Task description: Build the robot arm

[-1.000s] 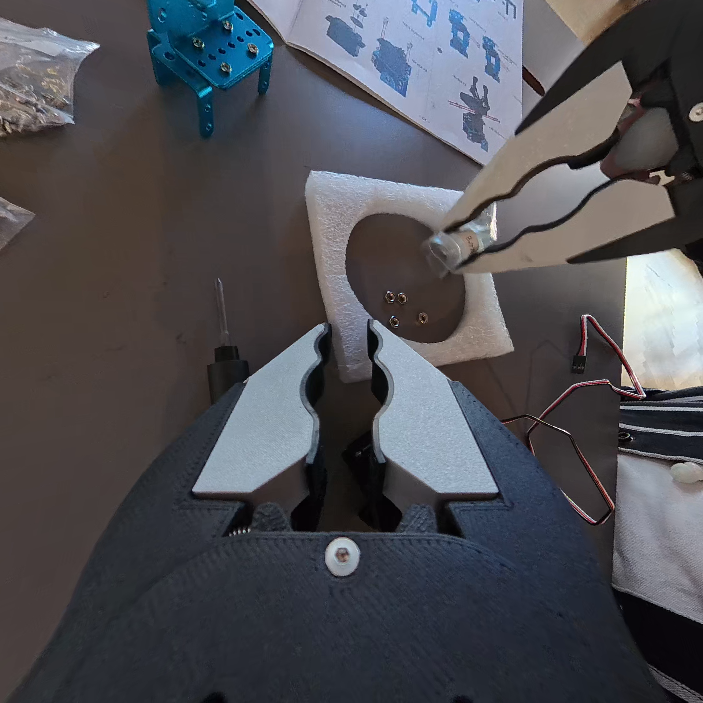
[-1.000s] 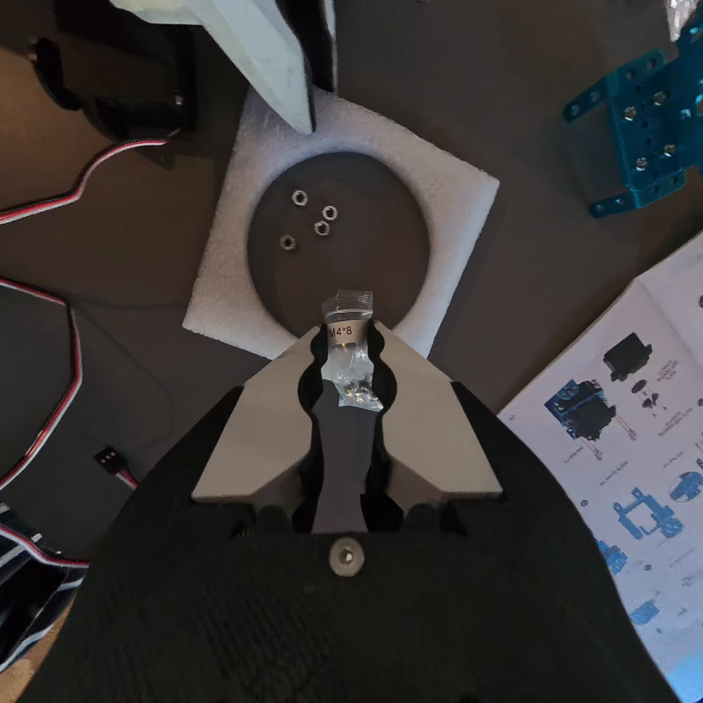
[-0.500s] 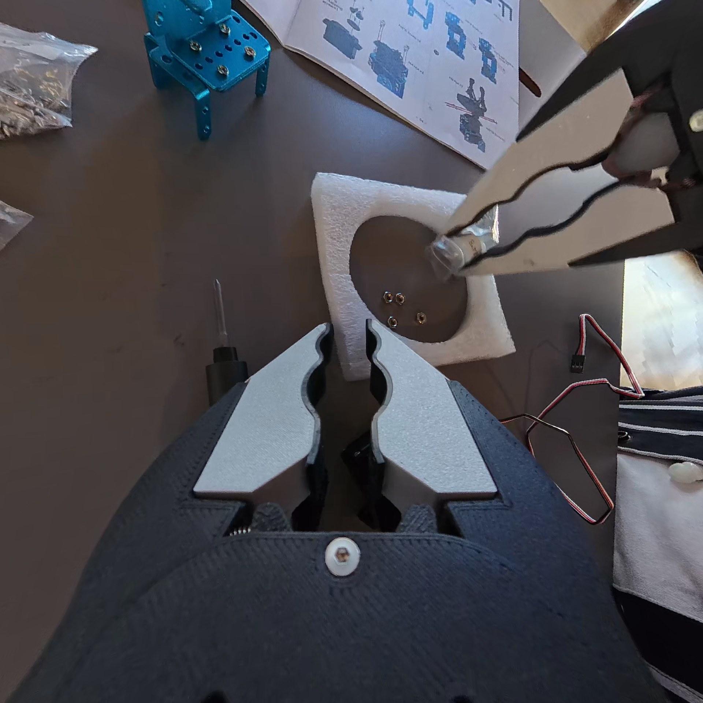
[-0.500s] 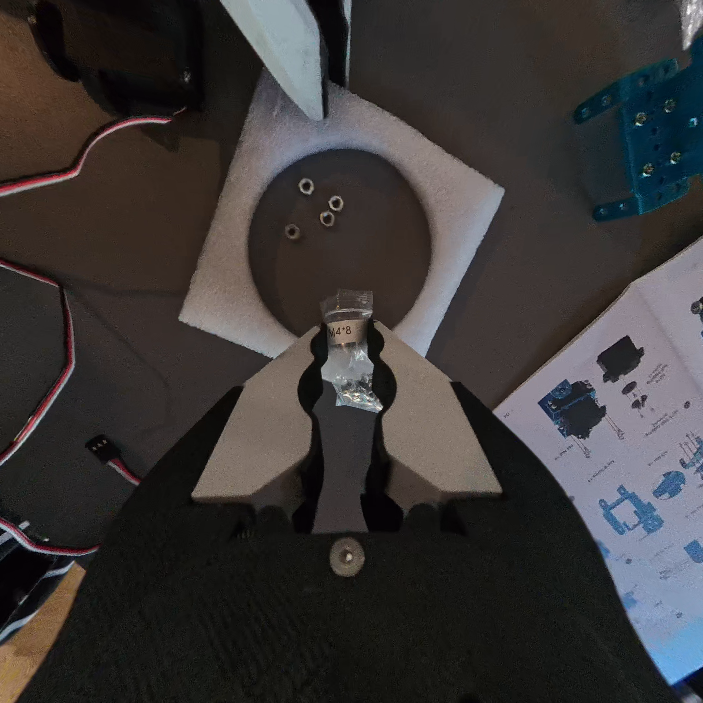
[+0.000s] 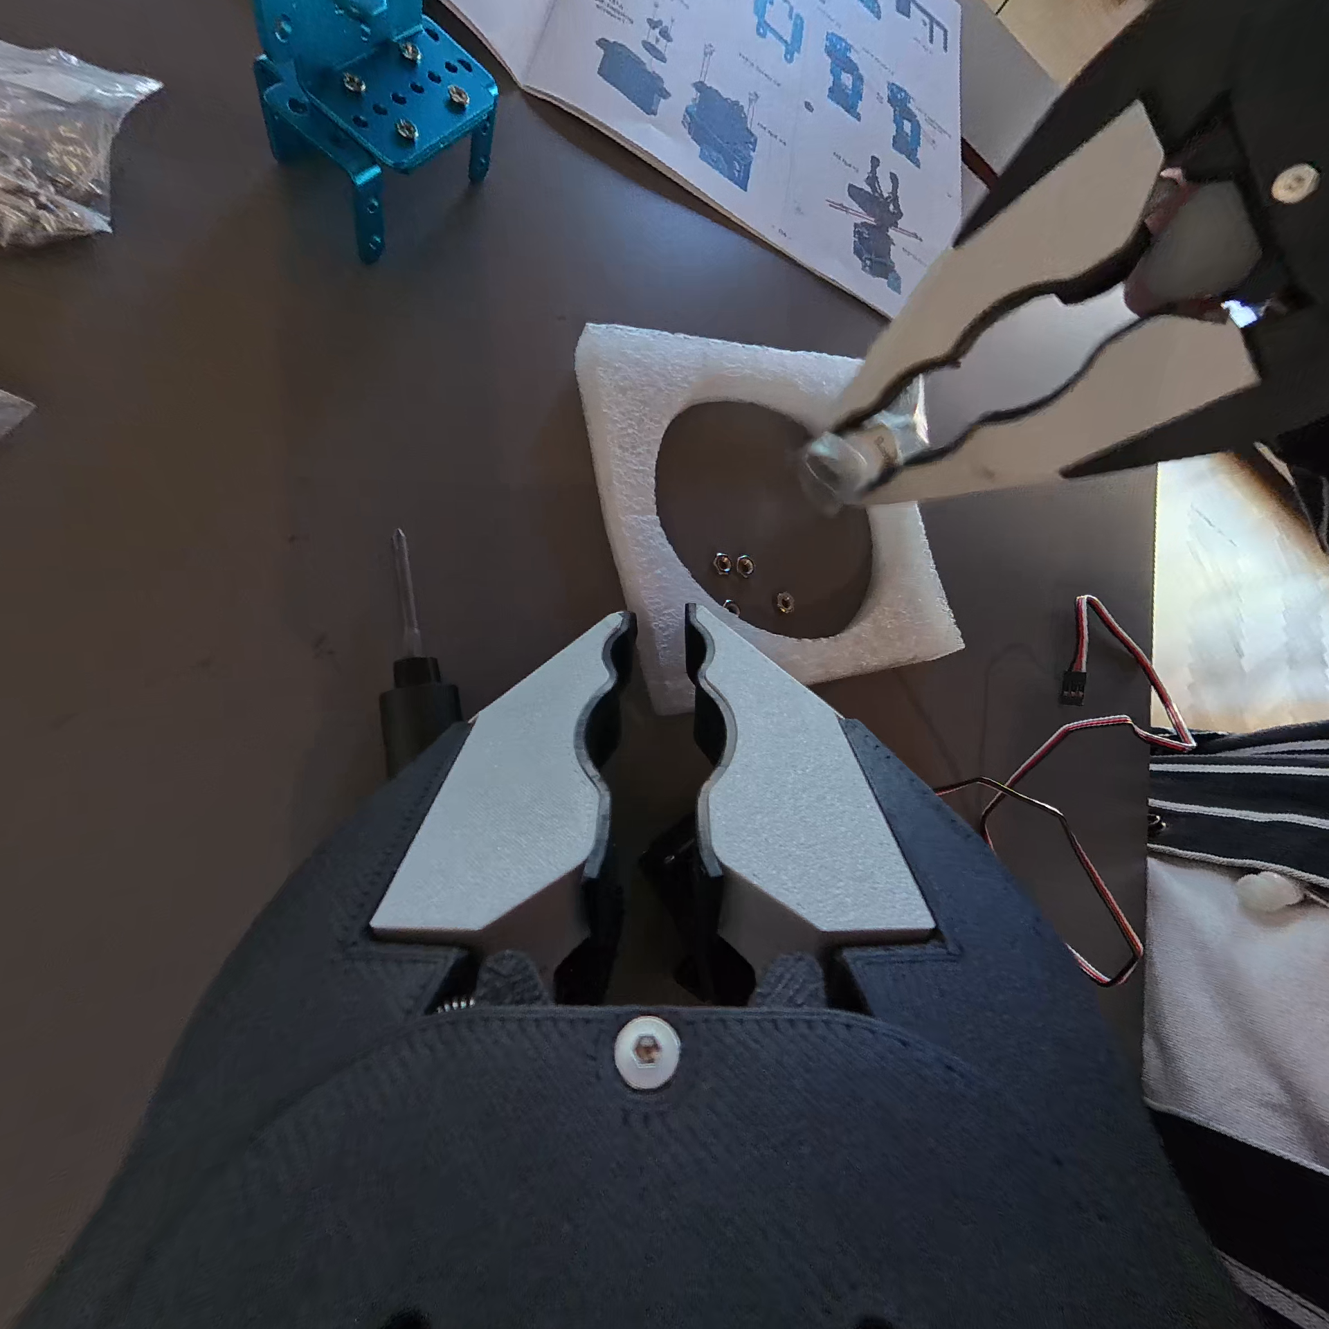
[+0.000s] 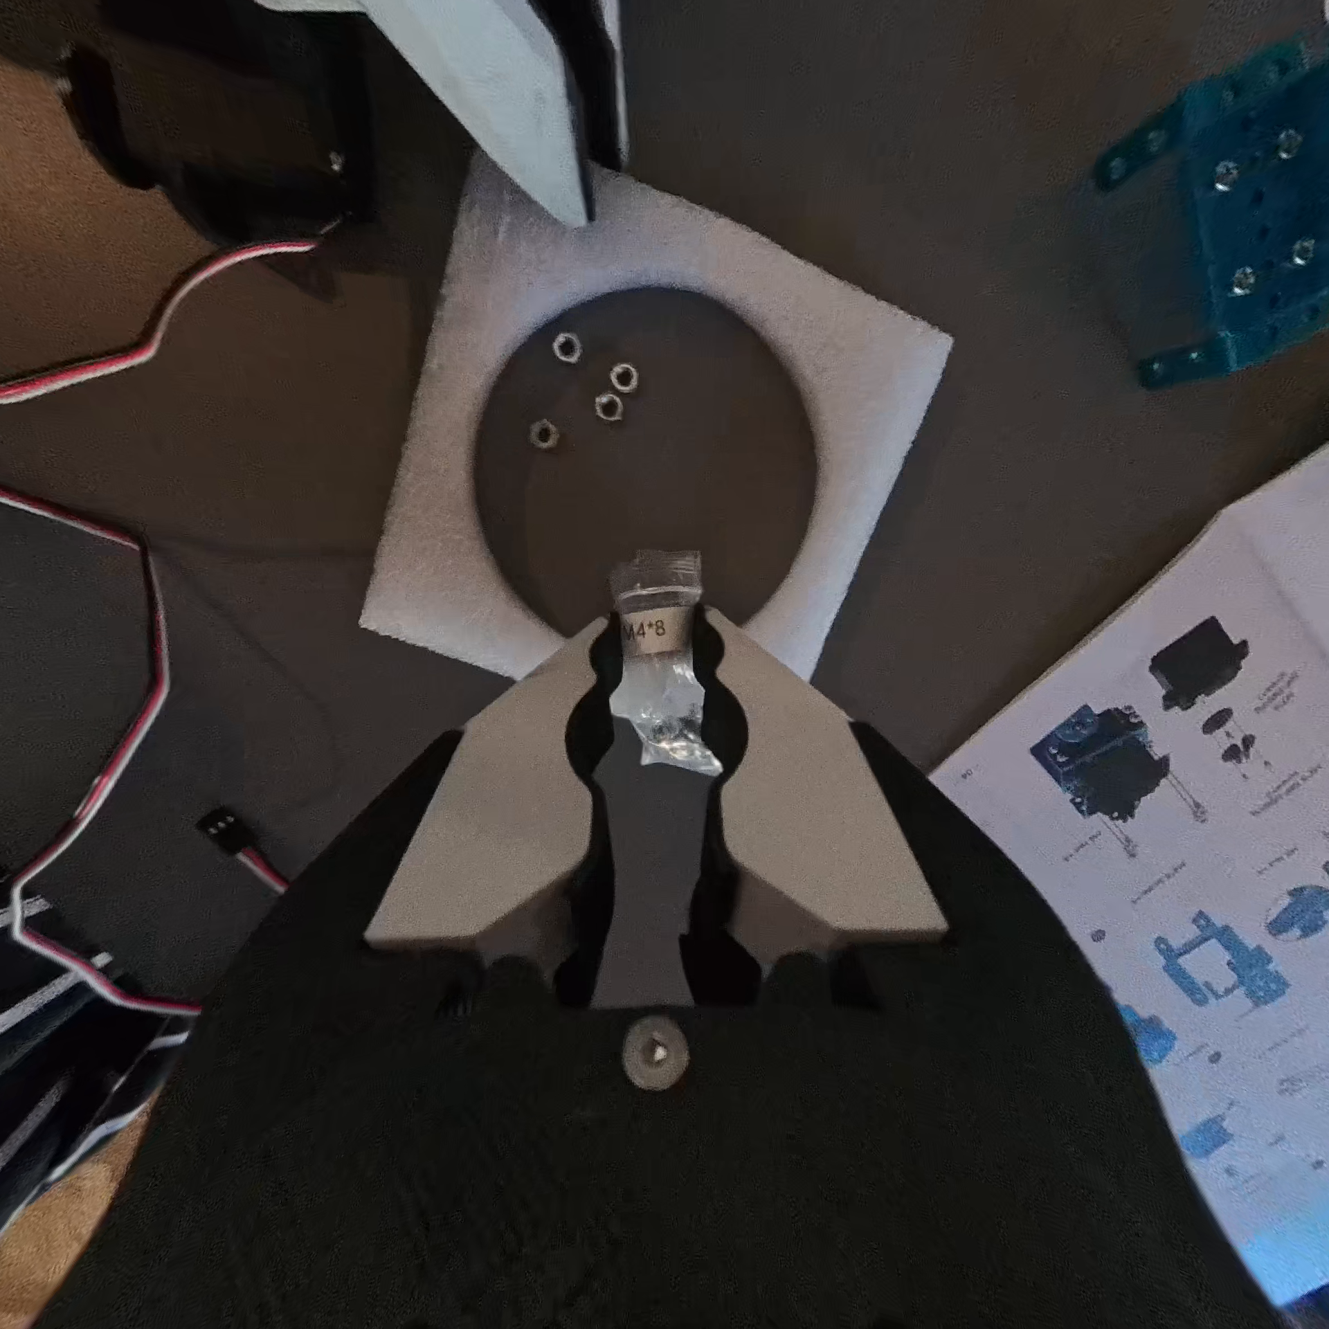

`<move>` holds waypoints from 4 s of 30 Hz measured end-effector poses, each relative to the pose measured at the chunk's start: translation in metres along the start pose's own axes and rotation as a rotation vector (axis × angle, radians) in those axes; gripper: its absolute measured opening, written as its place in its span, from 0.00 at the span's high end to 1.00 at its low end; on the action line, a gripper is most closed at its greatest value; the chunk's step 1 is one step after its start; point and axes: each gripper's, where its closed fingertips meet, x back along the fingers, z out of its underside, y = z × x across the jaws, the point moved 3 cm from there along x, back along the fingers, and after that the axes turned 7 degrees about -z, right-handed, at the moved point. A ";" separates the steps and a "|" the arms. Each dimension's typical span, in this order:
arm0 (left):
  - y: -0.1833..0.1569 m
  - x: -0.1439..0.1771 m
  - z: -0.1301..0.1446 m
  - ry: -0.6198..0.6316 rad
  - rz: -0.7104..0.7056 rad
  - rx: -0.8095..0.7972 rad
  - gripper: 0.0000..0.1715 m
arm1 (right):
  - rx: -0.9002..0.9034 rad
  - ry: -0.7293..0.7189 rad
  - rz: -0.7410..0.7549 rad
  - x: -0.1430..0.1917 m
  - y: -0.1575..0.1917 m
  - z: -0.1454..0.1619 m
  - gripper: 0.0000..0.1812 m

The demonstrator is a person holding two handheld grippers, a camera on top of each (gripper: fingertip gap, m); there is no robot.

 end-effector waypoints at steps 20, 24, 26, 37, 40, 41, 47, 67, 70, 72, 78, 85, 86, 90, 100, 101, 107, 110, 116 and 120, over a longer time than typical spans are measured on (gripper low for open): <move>-0.001 0.000 0.000 -0.005 0.000 -0.012 0.93 | 0.112 0.064 0.030 0.001 0.009 -0.007 0.91; -0.001 0.000 0.000 0.001 0.004 -0.011 0.93 | 0.089 0.075 0.039 -0.001 -0.001 -0.004 0.92; -0.001 0.000 0.000 -0.005 0.001 -0.014 0.93 | 0.128 0.091 0.042 0.000 0.005 -0.004 0.92; -0.001 0.000 0.000 -0.001 0.007 -0.009 0.93 | 0.183 0.130 0.094 0.001 -0.001 -0.006 0.93; -0.001 0.001 0.000 -0.007 0.005 -0.010 0.93 | 0.239 0.121 0.107 0.003 0.004 -0.008 0.93; -0.001 0.000 0.000 -0.004 0.006 -0.009 0.93 | 0.224 0.114 0.095 0.002 0.002 -0.008 0.93; -0.001 0.000 0.000 -0.003 0.009 -0.006 0.92 | 0.209 0.103 0.080 0.000 0.005 -0.008 0.92; -0.001 0.000 0.001 -0.002 0.020 0.006 0.92 | 0.084 0.020 -0.077 0.018 -0.001 0.012 0.78; -0.001 0.000 0.001 -0.004 0.020 0.006 0.92 | 0.060 0.021 -0.091 0.016 -0.002 0.015 0.85; -0.001 0.000 0.001 -0.004 0.019 0.005 0.92 | 0.068 0.019 -0.085 0.015 -0.002 0.016 0.87; -0.001 0.000 0.001 -0.004 0.022 0.008 0.92 | 0.069 -0.016 -0.033 0.020 -0.008 0.014 0.89; -0.001 0.000 0.001 -0.006 0.025 0.009 0.92 | 0.066 0.041 -0.006 0.019 -0.011 0.018 0.89; -0.001 0.000 0.001 -0.007 0.025 0.009 0.92 | 0.122 0.038 0.022 0.019 -0.010 0.015 0.89; -0.001 0.000 0.001 -0.005 0.028 0.011 0.92 | 0.078 0.048 0.006 0.017 -0.014 0.017 0.89; -0.011 0.017 -0.020 -0.137 -0.031 -0.087 0.92 | 0.041 -0.132 -0.003 0.037 -0.014 0.009 0.90; -0.018 0.020 -0.026 -0.169 -0.002 -0.089 0.92 | 0.052 -0.173 -0.019 0.042 -0.009 0.005 0.91; -0.055 0.013 -0.036 -0.180 0.279 -0.008 0.91 | 0.104 -0.275 -0.011 0.067 0.007 -0.012 0.91; -0.060 0.013 -0.037 -0.191 0.346 0.031 0.91 | 0.122 -0.282 -0.010 0.071 0.012 -0.015 0.91; -0.065 0.020 -0.039 -0.220 0.398 0.049 0.91 | 0.133 -0.282 -0.009 0.071 0.016 -0.017 0.91; -0.066 0.018 -0.038 -0.217 0.419 0.067 0.91 | 0.146 -0.290 -0.008 0.071 0.017 -0.021 0.91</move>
